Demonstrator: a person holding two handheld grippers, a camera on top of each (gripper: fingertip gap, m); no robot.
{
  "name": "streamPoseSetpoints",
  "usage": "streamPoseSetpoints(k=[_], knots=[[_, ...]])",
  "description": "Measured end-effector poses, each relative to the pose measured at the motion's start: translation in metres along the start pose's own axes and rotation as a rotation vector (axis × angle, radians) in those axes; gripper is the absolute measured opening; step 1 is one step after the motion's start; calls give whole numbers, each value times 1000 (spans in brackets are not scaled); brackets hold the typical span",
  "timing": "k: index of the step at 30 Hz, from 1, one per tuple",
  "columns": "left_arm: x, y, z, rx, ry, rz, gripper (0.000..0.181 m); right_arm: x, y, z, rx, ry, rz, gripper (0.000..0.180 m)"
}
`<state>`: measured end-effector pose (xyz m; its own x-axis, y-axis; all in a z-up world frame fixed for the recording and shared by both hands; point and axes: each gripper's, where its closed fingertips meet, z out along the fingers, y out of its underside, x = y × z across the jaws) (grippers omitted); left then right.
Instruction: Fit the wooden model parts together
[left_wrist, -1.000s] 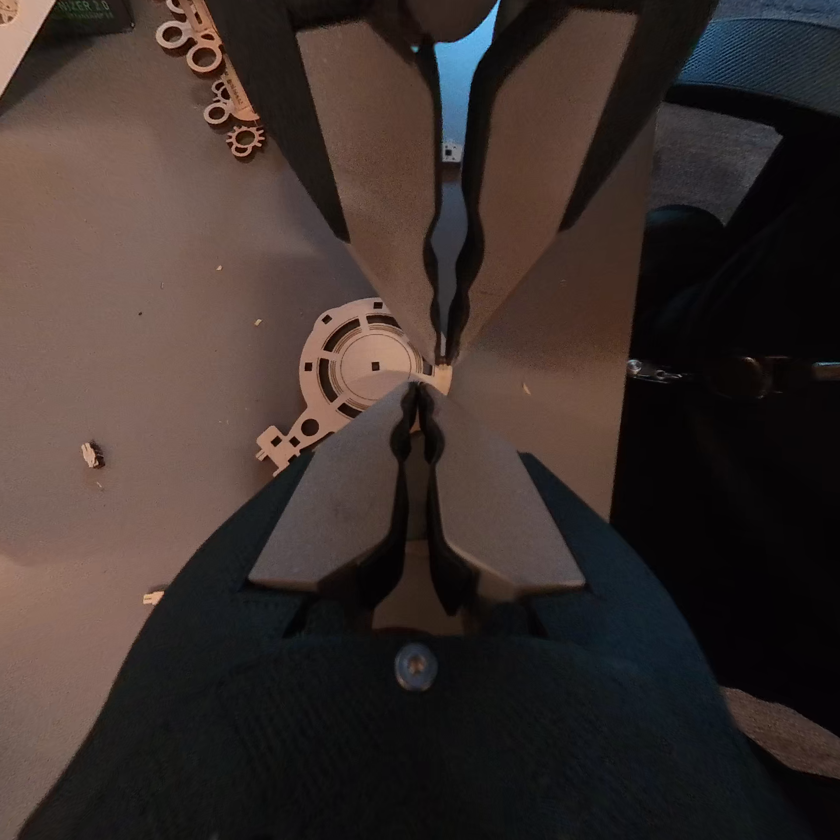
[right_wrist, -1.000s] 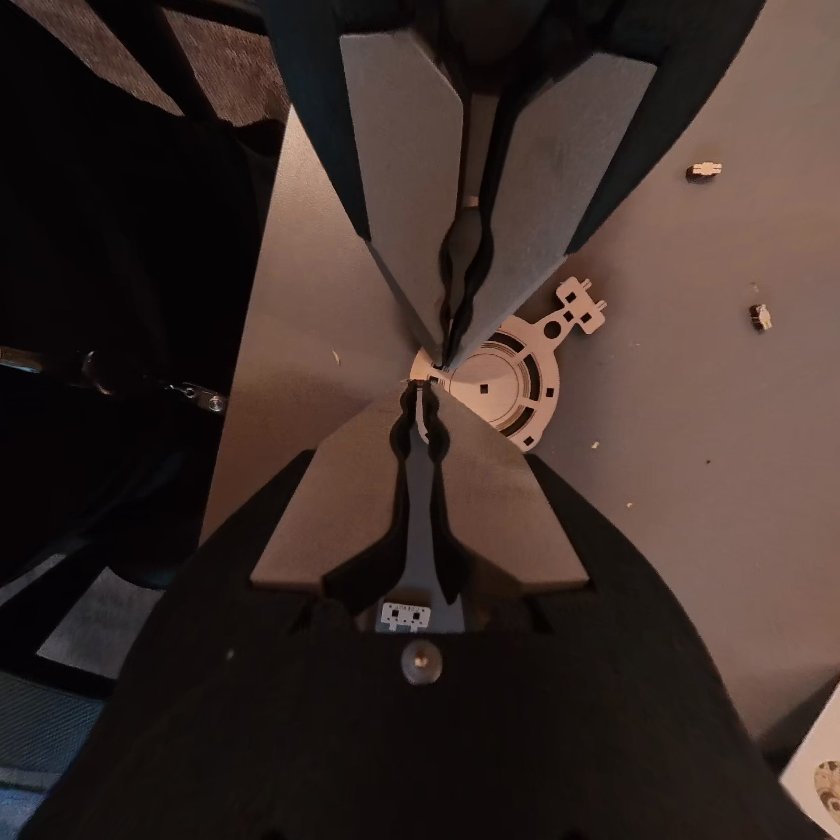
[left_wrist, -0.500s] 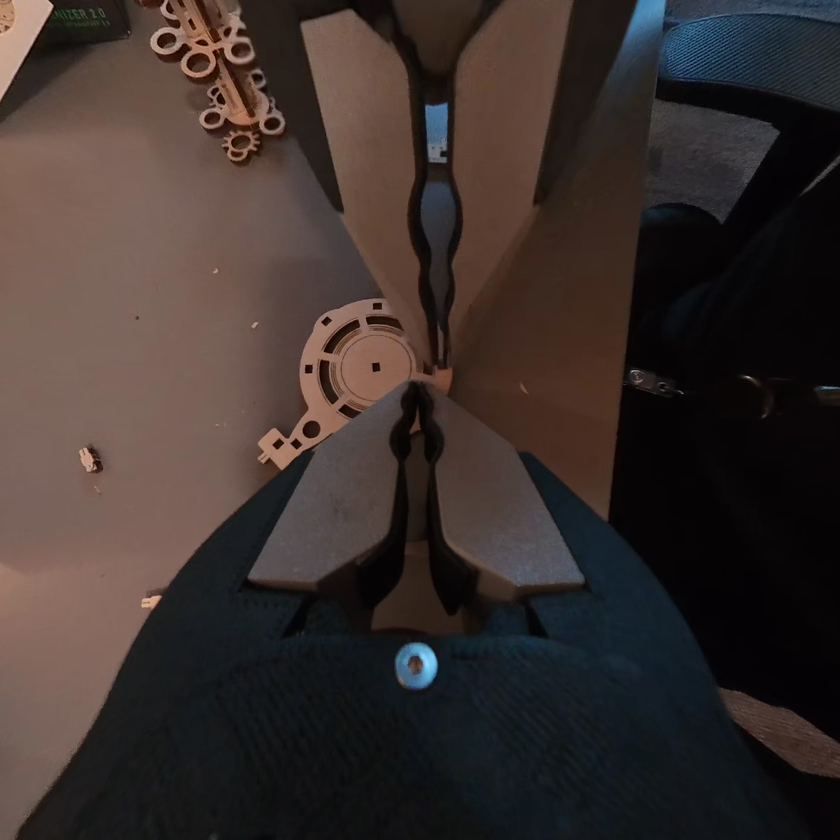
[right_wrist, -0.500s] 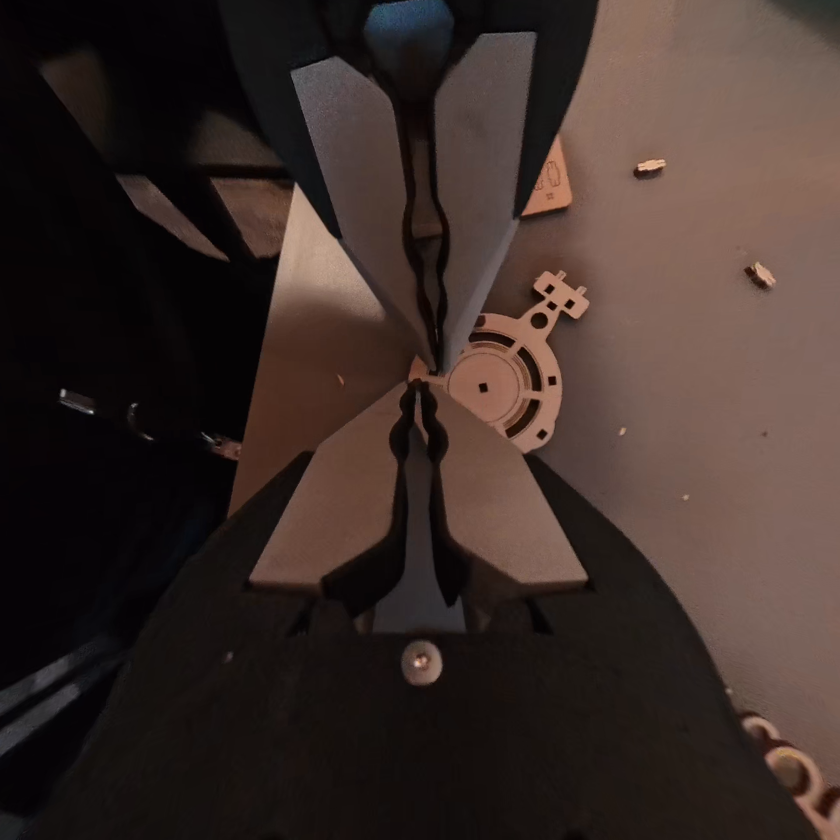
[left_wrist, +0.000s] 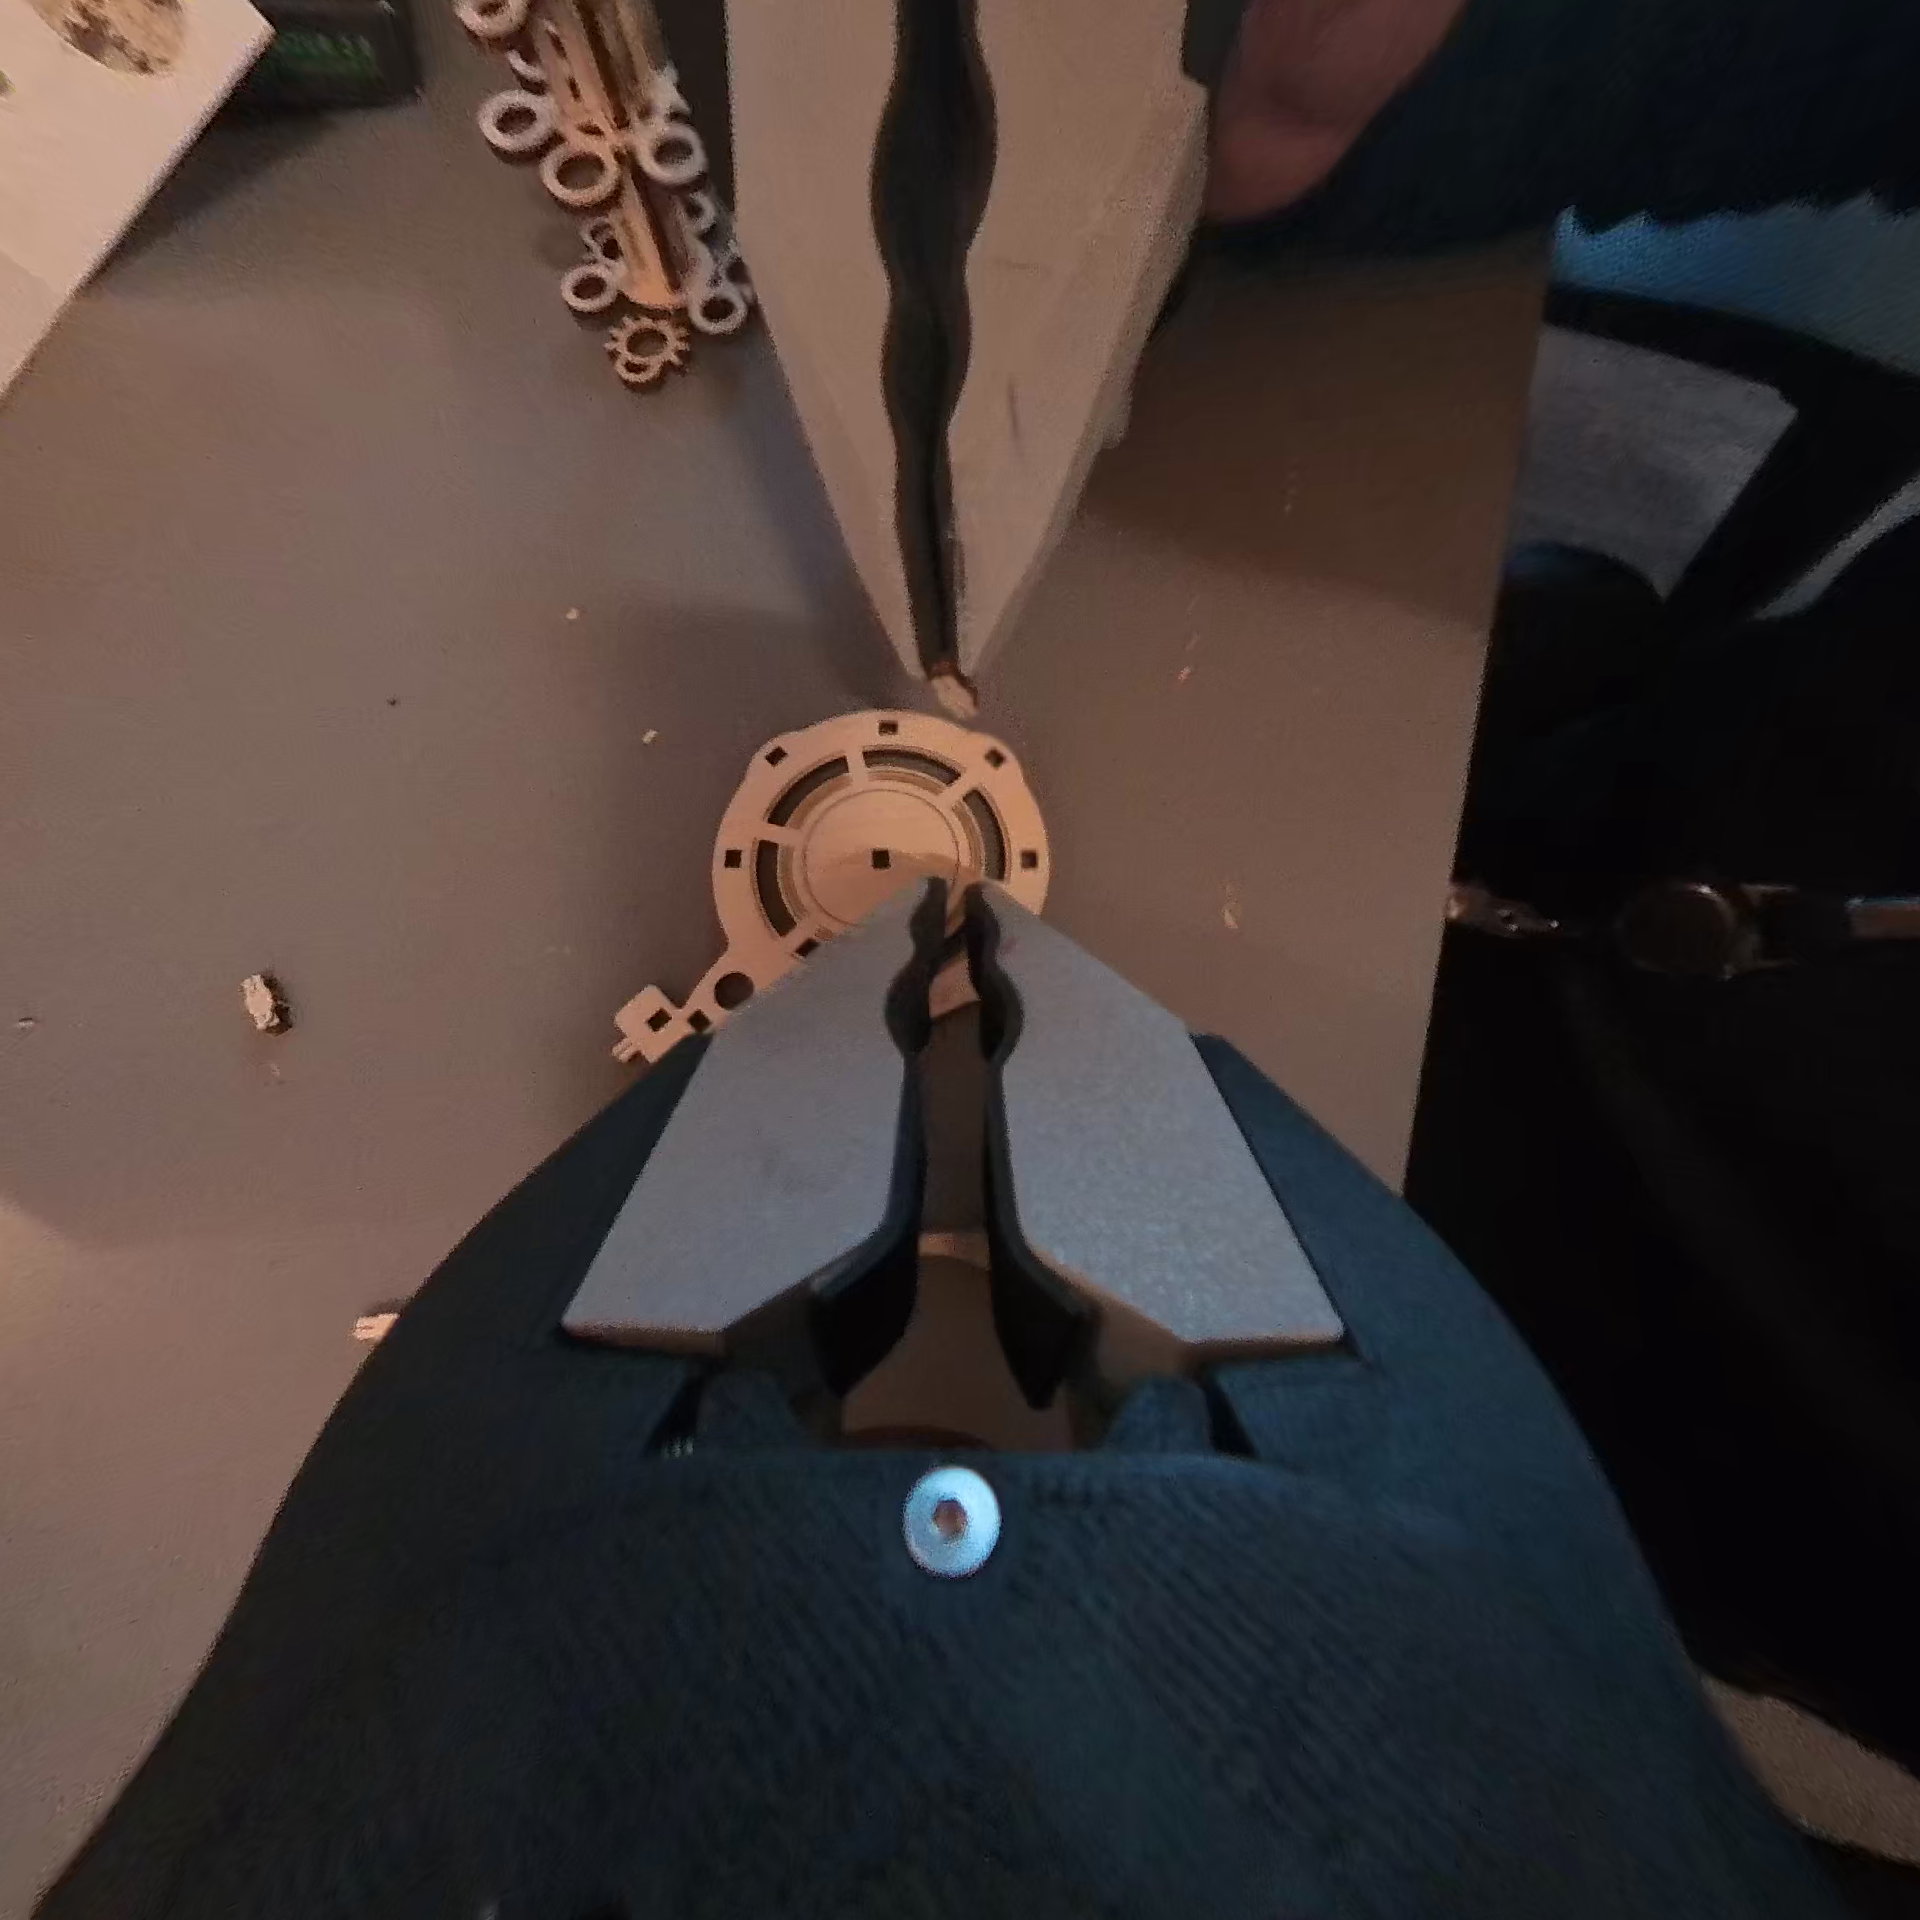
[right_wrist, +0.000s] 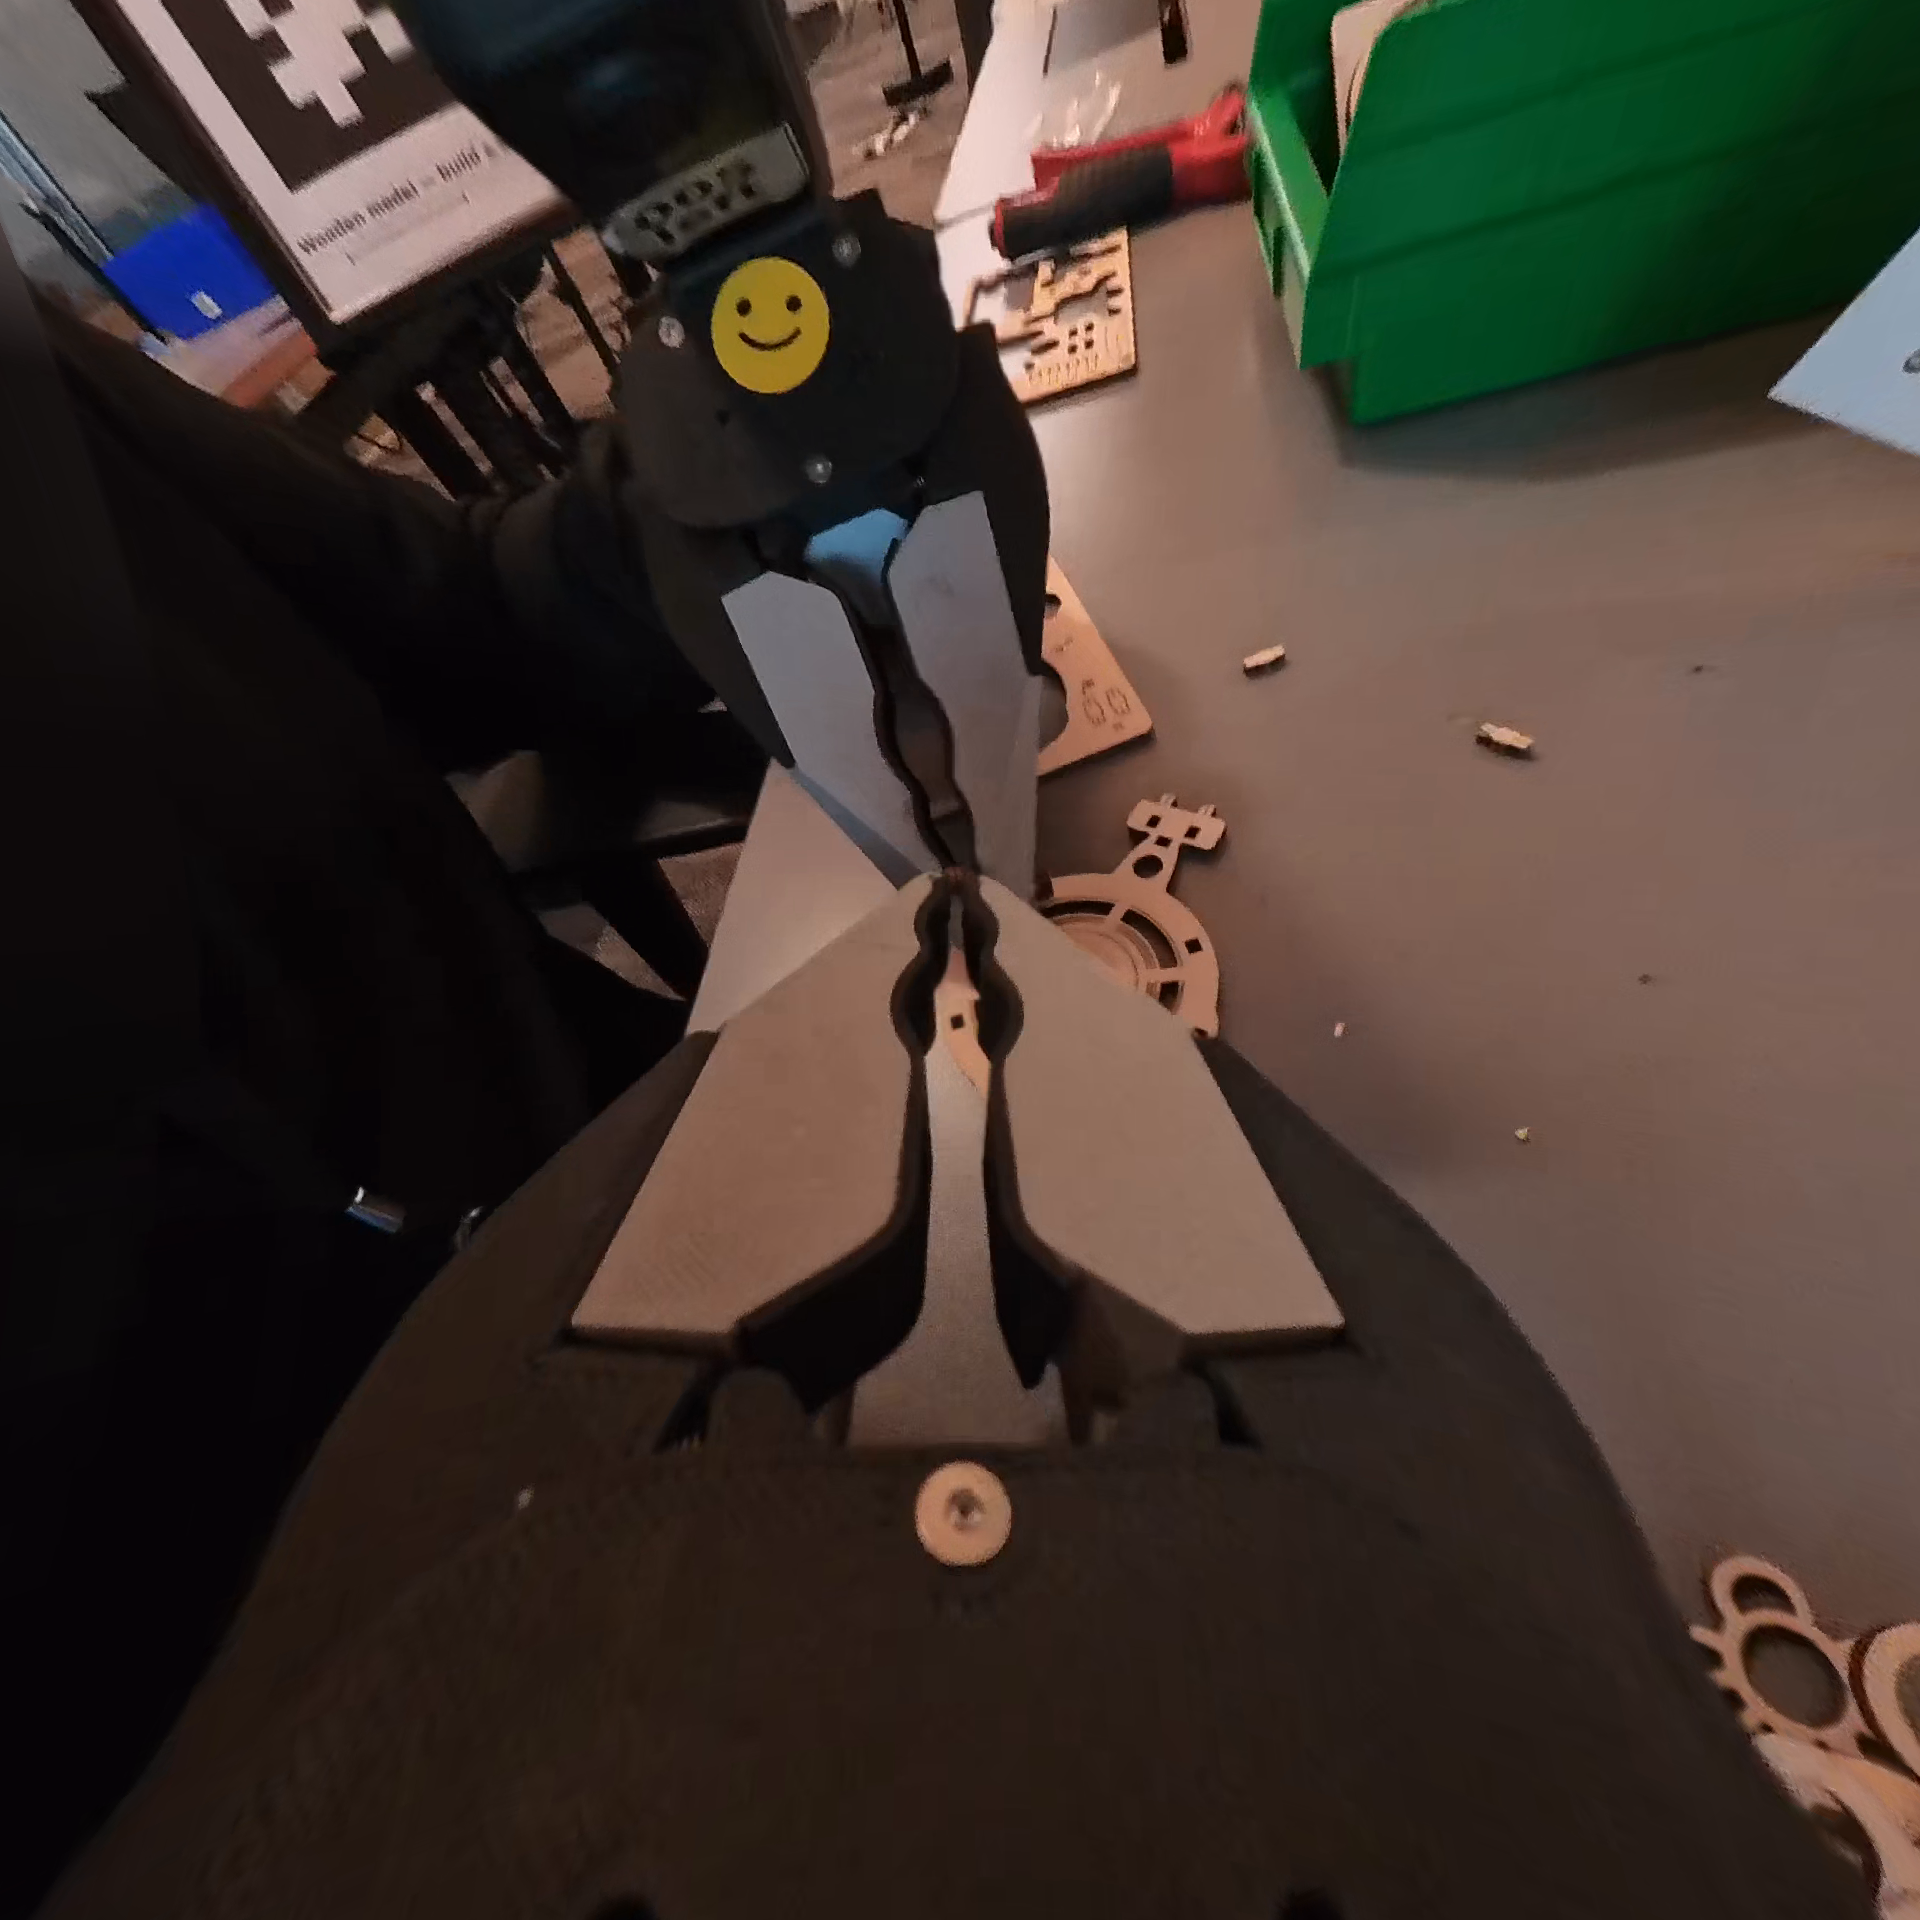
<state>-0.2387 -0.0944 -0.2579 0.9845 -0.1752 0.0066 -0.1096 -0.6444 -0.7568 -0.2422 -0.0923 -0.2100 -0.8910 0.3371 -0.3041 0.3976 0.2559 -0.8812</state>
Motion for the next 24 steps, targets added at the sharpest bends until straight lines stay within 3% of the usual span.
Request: streamPoseSetpoints(k=[1,10,18,24], knots=[[1,-5,-2,29,6,-18,5,-2,-3,-2,21,-12,6,0],[10,-58,-22,308,20,-106,10,-12,-16,-10,96,-6,-48,0],[15,-62,-24,328,-1,-113,1,-22,-20,-11,117,-24,-85,0],[17,-48,-14,211,-56,-21,1,-20,-3,-5,2,51,-190,0]])
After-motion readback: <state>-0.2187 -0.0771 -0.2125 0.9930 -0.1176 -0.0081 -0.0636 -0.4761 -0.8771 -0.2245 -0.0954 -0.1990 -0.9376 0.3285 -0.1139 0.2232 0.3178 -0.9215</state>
